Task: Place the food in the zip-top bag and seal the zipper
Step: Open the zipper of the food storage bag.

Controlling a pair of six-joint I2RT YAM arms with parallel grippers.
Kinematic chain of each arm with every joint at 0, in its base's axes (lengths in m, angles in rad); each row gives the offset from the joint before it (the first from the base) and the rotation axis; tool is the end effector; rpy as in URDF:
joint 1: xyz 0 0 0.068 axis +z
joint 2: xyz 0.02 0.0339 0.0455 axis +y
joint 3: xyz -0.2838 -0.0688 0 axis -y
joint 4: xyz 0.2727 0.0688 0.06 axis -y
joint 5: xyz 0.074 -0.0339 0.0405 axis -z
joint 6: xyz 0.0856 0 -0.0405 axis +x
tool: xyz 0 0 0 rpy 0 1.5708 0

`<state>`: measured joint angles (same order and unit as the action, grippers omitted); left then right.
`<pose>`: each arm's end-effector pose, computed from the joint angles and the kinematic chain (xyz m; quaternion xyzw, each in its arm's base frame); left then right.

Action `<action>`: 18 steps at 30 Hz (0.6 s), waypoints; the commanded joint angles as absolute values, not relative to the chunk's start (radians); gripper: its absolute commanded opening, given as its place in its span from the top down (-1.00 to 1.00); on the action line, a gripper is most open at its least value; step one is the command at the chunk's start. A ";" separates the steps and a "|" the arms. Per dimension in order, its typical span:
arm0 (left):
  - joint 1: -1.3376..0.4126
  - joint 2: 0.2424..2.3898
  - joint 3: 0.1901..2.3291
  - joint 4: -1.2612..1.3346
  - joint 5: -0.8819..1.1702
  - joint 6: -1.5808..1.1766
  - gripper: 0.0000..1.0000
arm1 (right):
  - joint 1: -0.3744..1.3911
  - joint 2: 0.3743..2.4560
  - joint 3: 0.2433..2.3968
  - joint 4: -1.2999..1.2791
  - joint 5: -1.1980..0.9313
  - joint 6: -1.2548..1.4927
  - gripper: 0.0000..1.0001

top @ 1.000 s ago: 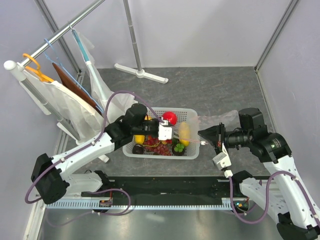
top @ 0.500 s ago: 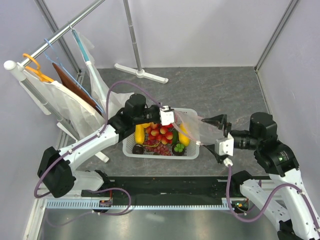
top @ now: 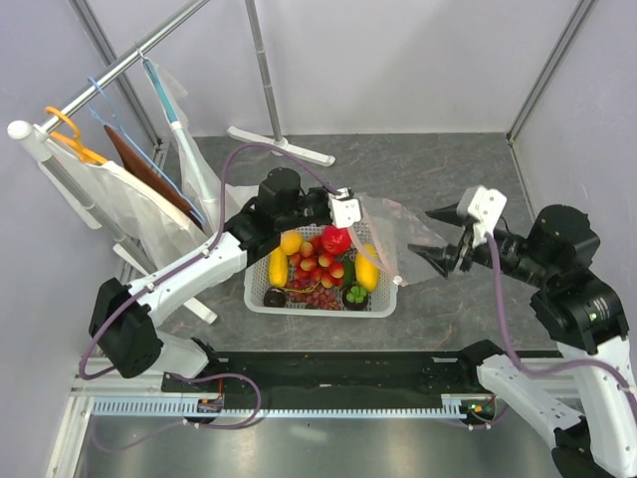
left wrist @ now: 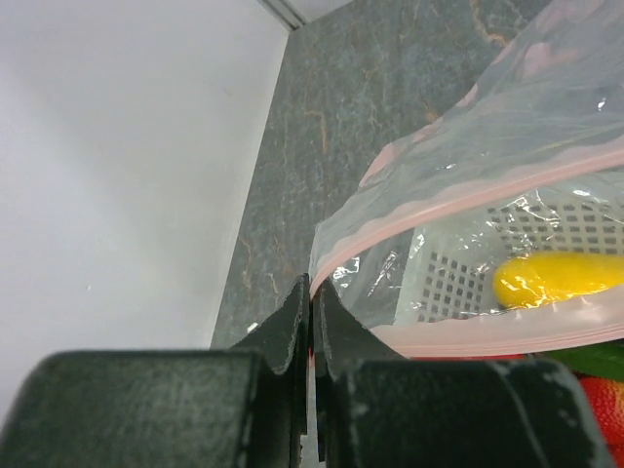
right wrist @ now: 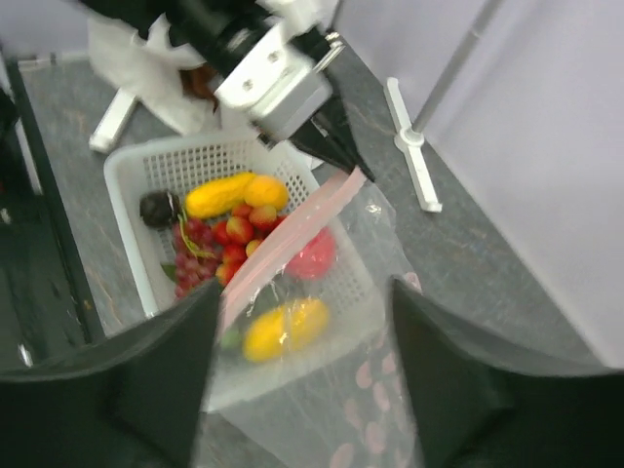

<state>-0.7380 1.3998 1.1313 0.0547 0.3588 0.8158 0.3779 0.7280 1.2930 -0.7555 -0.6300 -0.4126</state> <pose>0.2766 -0.2922 0.3460 0.6169 0.4677 -0.1148 0.6225 0.1179 0.1011 0.4719 -0.4644 0.6007 0.2284 0.6094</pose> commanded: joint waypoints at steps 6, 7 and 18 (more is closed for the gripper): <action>-0.788 1.450 1.238 -0.063 0.353 0.766 0.96 | 0.382 0.949 1.344 -0.621 -0.466 0.038 -0.05; -0.788 1.456 1.241 -0.072 0.345 0.761 0.96 | 0.382 0.956 1.330 -0.623 -0.448 0.061 -0.04; -0.788 1.500 1.292 -0.156 0.307 0.692 0.96 | 0.403 0.994 1.250 -0.606 -0.419 0.094 -0.49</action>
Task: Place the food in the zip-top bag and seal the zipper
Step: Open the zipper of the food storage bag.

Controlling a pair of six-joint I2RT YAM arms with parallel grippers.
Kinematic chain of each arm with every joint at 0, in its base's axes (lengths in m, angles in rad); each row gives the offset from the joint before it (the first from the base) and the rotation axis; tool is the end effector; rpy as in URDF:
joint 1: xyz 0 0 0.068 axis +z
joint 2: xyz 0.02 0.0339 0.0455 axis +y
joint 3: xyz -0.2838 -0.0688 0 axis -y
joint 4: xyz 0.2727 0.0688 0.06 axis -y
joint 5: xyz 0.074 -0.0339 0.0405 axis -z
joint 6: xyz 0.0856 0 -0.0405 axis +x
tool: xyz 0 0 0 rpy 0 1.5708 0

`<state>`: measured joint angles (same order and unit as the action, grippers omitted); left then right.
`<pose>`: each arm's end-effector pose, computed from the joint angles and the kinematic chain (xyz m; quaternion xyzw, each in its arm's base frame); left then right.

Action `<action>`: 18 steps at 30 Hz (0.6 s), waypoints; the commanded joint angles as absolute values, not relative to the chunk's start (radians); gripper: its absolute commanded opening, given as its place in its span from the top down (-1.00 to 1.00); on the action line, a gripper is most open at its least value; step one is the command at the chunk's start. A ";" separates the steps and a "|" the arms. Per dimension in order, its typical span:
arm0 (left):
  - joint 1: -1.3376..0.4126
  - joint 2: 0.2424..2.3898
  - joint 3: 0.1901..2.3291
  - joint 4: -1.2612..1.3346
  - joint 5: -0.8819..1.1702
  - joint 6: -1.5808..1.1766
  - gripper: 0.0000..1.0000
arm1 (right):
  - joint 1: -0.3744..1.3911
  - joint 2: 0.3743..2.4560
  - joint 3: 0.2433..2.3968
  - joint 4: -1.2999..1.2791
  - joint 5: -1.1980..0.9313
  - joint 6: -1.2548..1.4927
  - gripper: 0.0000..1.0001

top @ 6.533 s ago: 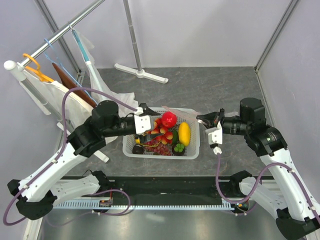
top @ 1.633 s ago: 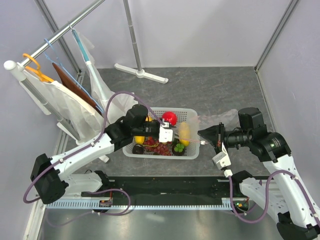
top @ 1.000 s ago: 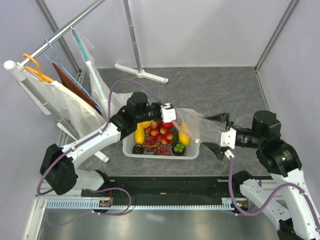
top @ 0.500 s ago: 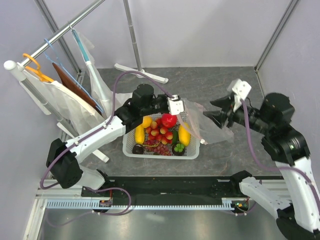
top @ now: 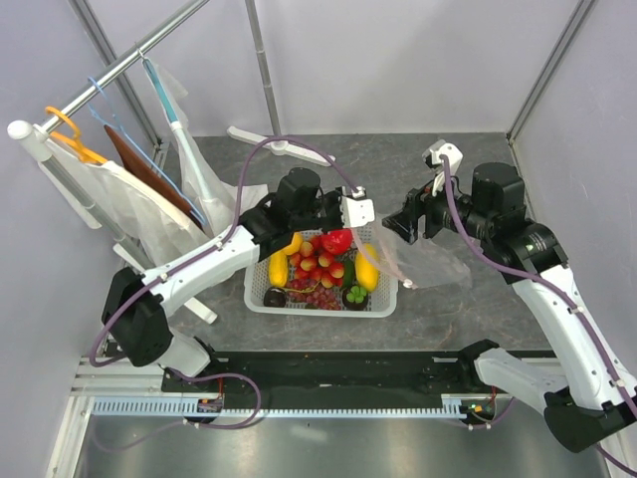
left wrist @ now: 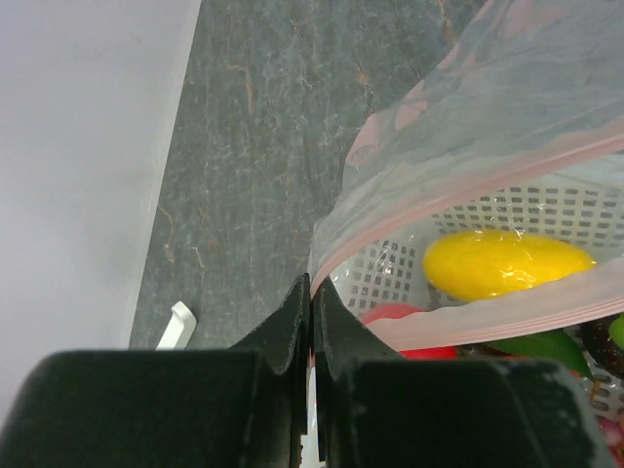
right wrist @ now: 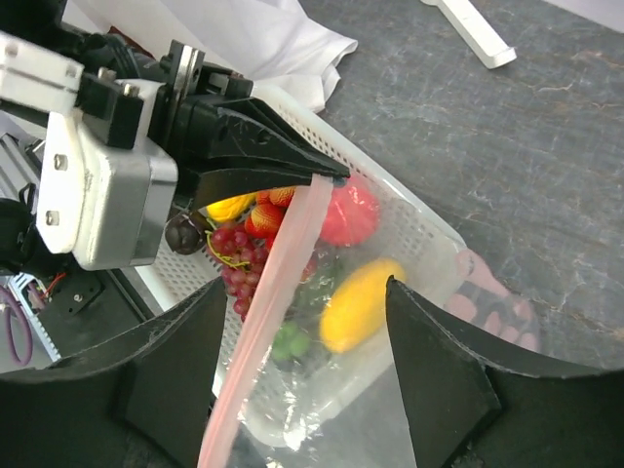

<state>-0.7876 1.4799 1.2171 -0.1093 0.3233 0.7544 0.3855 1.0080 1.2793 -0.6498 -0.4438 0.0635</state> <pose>0.2754 -0.3152 0.3268 0.6330 0.5212 -0.1421 0.5545 0.2232 0.1303 0.4285 -0.2514 0.7770 0.2995 0.4934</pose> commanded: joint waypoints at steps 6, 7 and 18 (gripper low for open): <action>-0.788 1.548 1.377 -0.262 0.310 0.629 0.96 | 0.455 0.902 1.129 -0.520 -0.365 -0.011 -0.51; -0.788 1.551 1.387 -0.274 0.314 0.620 0.96 | 0.471 0.905 1.129 -0.523 -0.345 -0.040 -0.51; -0.788 1.673 1.629 -0.526 0.308 0.563 0.96 | 0.584 0.982 1.199 -0.618 -0.115 -0.305 -0.26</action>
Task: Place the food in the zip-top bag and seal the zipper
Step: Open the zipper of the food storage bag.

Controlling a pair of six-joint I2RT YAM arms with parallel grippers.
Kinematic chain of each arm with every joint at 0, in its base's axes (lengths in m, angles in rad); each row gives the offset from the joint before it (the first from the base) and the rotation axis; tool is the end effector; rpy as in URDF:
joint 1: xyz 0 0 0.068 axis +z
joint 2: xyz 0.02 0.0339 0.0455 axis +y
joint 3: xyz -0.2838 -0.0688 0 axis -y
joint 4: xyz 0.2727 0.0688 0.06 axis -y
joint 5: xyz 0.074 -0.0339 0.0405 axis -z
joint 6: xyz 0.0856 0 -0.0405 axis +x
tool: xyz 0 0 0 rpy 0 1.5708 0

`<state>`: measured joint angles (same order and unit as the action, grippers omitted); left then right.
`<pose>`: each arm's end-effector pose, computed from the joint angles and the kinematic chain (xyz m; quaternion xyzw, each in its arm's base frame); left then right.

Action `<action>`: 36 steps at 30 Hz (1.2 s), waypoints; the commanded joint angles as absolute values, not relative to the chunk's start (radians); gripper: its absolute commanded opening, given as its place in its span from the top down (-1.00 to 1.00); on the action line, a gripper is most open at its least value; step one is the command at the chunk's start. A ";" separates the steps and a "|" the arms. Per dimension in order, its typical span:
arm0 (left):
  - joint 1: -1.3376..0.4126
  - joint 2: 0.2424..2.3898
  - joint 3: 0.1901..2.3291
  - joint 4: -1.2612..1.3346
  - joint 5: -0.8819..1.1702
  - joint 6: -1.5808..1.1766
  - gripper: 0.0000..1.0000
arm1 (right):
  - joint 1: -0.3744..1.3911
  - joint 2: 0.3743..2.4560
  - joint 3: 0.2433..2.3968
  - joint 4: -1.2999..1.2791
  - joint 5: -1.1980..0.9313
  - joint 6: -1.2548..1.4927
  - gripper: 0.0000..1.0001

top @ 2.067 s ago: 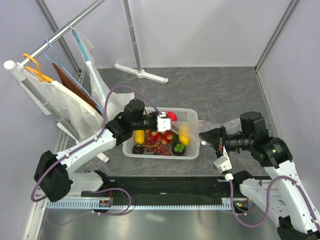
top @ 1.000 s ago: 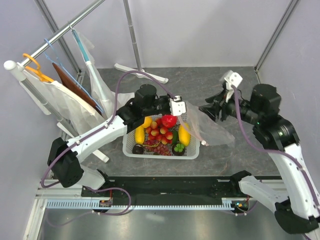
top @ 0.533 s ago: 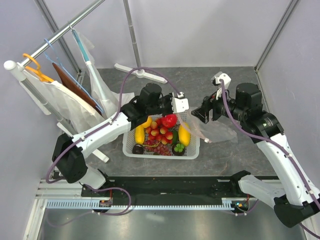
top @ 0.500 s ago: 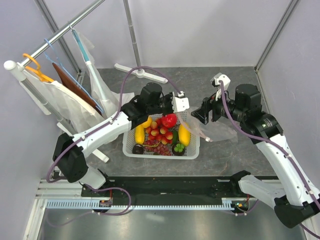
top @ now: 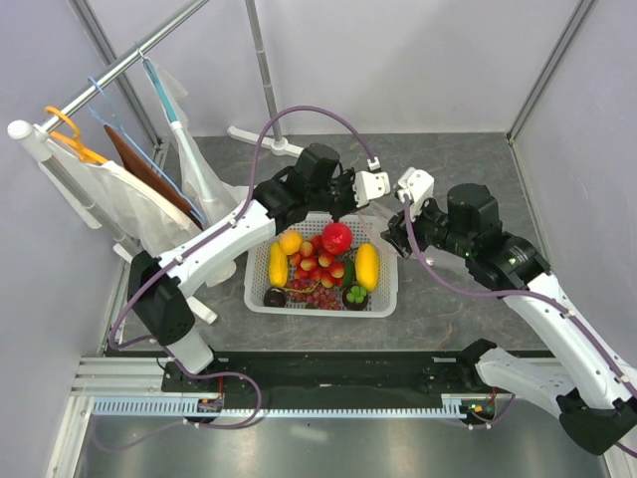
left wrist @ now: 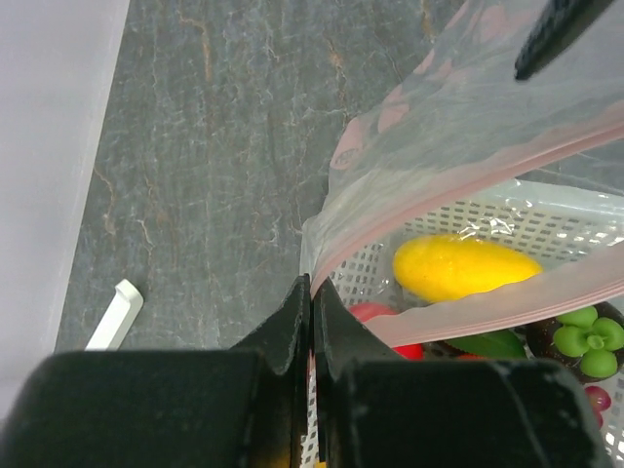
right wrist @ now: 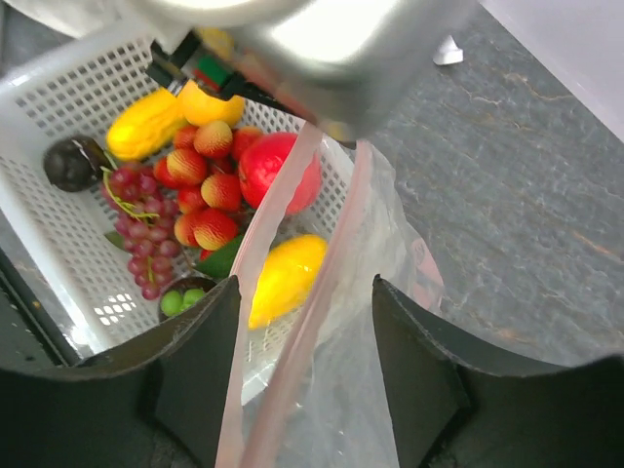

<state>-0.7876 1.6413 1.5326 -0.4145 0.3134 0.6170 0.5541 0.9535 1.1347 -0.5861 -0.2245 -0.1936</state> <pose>0.3004 -0.3391 0.3490 0.6121 0.6025 -0.1767 0.4807 0.2093 0.1519 0.3911 -0.3604 0.7498 0.1901 0.5214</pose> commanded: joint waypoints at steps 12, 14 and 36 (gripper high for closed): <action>-0.822 1.713 1.677 -0.609 0.241 0.631 0.96 | 0.618 1.109 1.325 -0.779 0.031 -0.347 0.26; -0.822 1.724 1.692 -0.618 0.248 0.618 0.96 | 0.623 1.104 1.312 -0.784 0.029 -0.342 0.59; -0.770 1.715 1.693 -0.597 0.419 0.531 0.78 | 0.621 1.052 1.227 -0.819 0.037 -0.276 1.00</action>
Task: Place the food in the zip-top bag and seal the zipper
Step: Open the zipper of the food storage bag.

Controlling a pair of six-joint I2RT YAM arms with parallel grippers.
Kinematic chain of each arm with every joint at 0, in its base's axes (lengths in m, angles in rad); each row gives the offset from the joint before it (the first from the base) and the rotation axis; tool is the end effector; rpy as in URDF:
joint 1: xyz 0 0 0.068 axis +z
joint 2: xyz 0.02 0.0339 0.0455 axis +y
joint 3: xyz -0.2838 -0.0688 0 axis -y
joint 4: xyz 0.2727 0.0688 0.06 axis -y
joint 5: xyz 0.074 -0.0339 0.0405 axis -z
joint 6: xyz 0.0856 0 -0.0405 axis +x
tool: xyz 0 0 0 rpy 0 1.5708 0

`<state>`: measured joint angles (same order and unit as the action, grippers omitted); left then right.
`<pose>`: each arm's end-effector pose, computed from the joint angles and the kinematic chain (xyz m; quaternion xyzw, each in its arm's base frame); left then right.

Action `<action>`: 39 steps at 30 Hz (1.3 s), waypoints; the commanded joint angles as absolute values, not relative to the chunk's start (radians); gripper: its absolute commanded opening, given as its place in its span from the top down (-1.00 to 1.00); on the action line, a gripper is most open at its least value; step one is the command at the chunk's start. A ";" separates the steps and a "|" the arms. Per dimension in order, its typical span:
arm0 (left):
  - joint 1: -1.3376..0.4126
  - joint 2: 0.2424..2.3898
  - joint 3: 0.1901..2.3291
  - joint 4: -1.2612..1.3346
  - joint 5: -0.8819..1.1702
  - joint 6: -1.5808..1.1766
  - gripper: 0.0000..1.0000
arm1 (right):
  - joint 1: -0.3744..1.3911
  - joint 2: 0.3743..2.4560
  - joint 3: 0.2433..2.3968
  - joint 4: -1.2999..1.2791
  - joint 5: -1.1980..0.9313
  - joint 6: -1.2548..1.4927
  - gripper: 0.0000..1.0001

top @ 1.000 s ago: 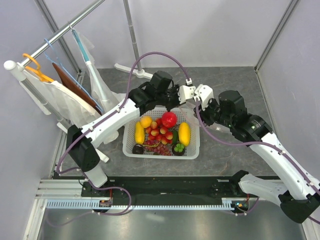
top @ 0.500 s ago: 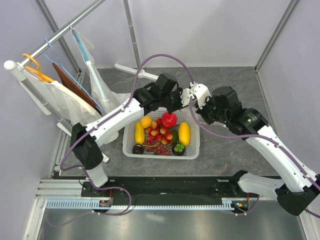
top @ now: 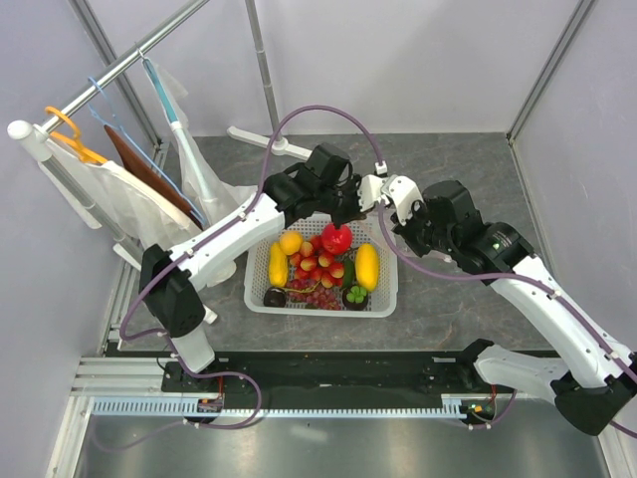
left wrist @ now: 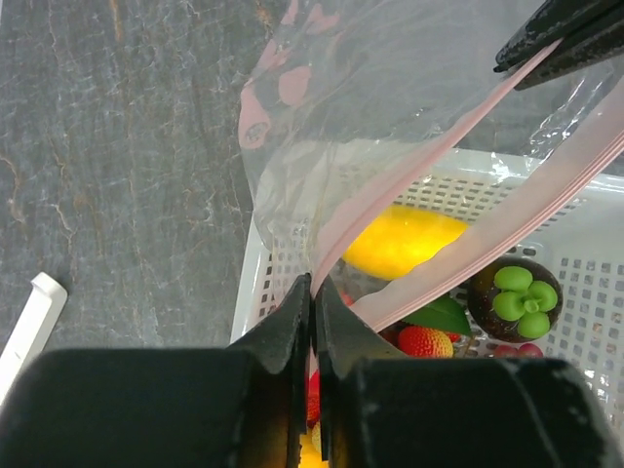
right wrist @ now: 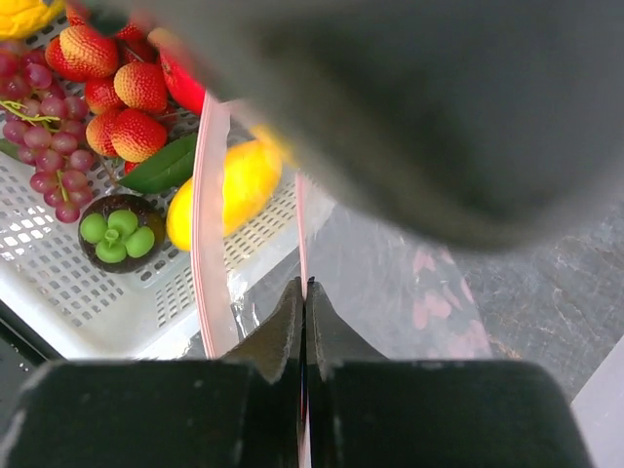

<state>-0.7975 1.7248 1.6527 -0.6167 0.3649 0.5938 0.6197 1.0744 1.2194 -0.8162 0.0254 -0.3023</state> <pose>0.2985 -0.3496 0.3363 0.6294 0.6330 -0.2059 0.4009 0.2218 0.1556 0.3626 -0.3956 0.8089 0.0574 0.4311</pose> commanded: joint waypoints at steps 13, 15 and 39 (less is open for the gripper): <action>-0.620 1.513 1.413 -0.175 0.486 -0.079 -0.43 | 0.493 0.948 1.069 -0.574 0.106 0.265 1.00; -0.601 1.497 1.405 -0.211 0.511 -0.153 -0.48 | 0.485 0.927 1.051 -0.520 0.094 0.380 1.00; -0.738 1.673 1.385 -0.195 0.457 -0.637 -0.47 | 0.518 0.954 0.848 -0.229 0.061 0.609 1.00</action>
